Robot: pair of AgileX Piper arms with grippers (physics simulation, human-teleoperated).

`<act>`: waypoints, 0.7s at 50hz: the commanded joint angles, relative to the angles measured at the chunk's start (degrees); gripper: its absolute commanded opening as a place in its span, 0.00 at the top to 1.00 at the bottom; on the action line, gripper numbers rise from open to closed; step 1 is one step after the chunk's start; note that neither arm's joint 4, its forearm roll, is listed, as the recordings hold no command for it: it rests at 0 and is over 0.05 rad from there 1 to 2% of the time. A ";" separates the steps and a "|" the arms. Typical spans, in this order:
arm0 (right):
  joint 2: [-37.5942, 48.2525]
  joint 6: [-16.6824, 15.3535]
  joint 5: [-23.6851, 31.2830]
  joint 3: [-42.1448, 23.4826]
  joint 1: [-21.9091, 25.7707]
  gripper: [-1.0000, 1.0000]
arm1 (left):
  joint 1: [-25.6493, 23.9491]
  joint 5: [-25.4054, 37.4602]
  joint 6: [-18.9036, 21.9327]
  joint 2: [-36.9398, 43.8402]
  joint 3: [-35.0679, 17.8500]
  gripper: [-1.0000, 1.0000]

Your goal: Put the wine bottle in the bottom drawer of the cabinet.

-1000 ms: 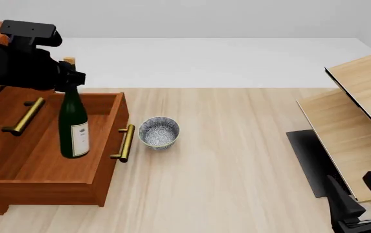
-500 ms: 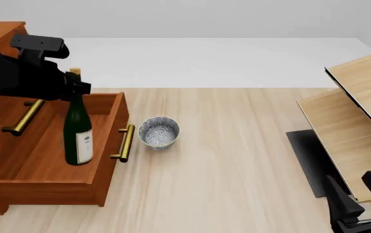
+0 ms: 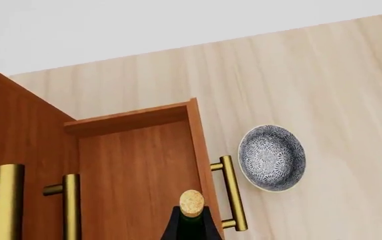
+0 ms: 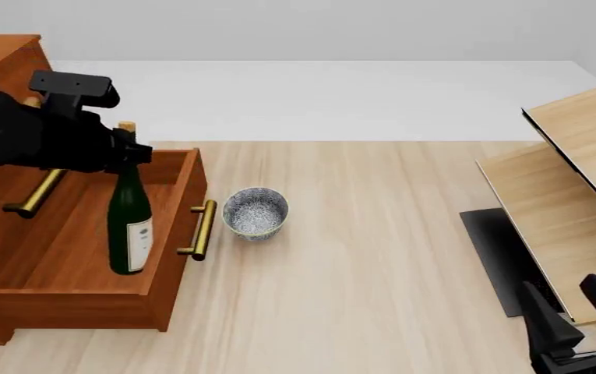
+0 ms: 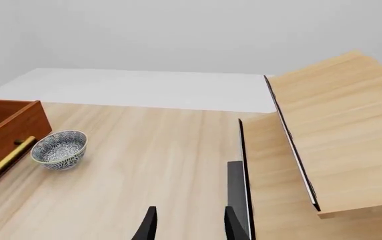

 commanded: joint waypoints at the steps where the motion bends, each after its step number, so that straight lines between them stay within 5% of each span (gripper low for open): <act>1: 0.23 -0.09 -0.10 0.00 0.15 0.00 | 1.01 -0.12 1.45 -0.66 0.79 1.00; 35: 0.90 -0.39 -0.47 0.00 0.25 0.00 | 0.65 -1.11 -0.65 -0.03 3.30 1.00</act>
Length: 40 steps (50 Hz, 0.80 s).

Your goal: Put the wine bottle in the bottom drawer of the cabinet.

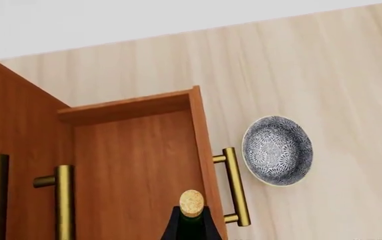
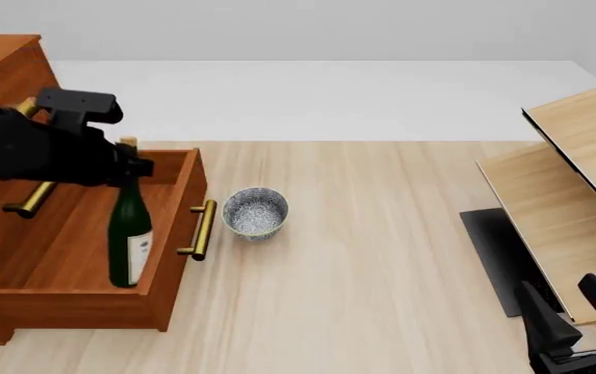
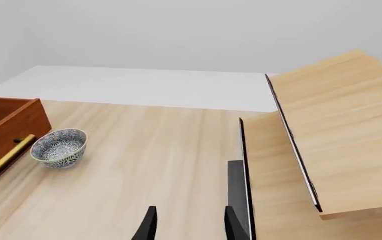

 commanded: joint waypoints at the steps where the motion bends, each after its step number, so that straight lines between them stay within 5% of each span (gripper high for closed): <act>1: 0.00 -0.19 0.02 0.00 0.08 0.00 | 0.63 0.06 0.22 -0.76 0.28 1.00; 2: -0.08 -0.07 0.04 0.00 0.09 0.00 | -1.28 -0.05 -2.62 -0.85 0.39 1.00; 12: -0.50 -0.21 0.41 0.00 -0.06 0.00 | 0.10 -2.18 -1.38 1.58 1.09 1.00; 13: -0.43 -0.29 0.43 0.00 -0.20 0.00 | -2.00 -2.07 -4.26 1.58 1.15 1.00; 15: -0.52 -0.20 0.50 0.00 -0.14 0.00 | -0.23 -2.28 -1.77 1.97 1.04 1.00; 40: -0.17 -0.29 0.34 0.00 -0.14 0.00 | -2.74 -7.59 -7.59 6.29 3.81 1.00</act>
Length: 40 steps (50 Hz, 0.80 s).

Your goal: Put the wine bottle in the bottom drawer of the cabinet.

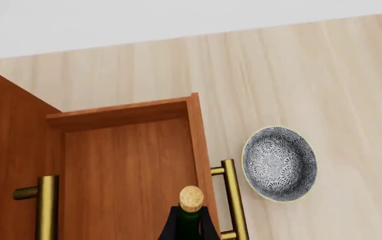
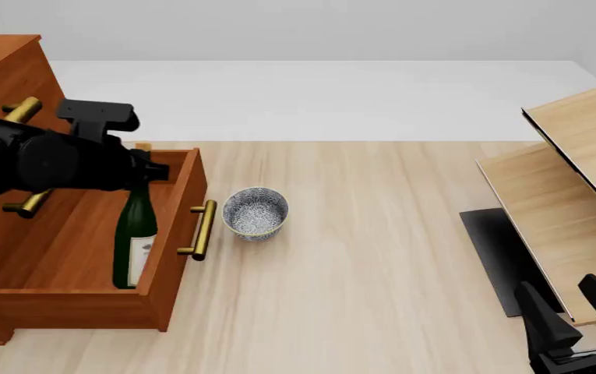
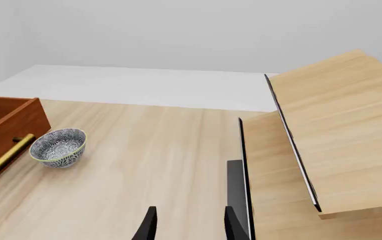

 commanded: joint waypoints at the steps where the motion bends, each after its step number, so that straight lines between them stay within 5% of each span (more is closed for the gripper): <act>1: -0.06 -0.05 0.12 0.00 -0.03 0.00 | -0.75 -1.02 0.19 2.50 2.14 1.00; 18: -0.28 -0.06 0.61 0.00 -0.20 0.00 | 1.41 -4.18 -3.23 7.38 1.36 1.00; 40: 0.25 -0.13 0.41 0.00 -0.25 0.00 | 3.71 -7.71 -2.58 12.60 1.71 1.00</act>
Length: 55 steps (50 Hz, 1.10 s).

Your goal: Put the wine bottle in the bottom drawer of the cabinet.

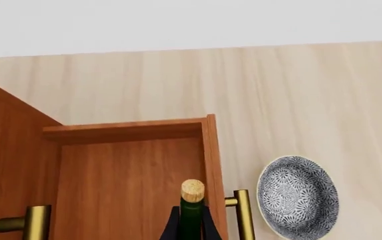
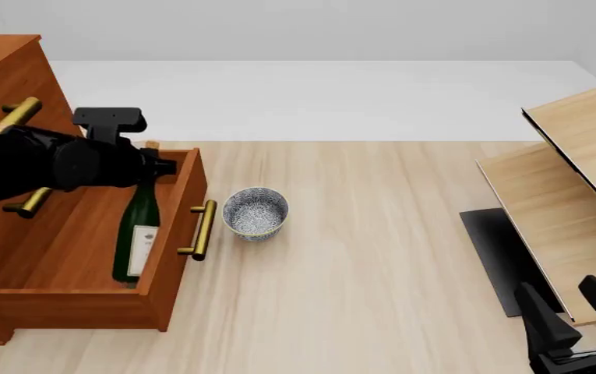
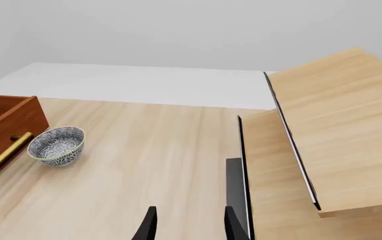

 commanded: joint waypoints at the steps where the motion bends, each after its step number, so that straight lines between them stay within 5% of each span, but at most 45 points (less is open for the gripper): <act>1: 0.22 -0.11 -0.09 0.00 0.04 0.00 | 1.02 0.59 0.83 3.53 3.92 1.00; 55: 1.44 -0.11 -0.62 0.00 0.32 0.00 | 0.81 -5.81 -0.04 9.01 8.06 1.00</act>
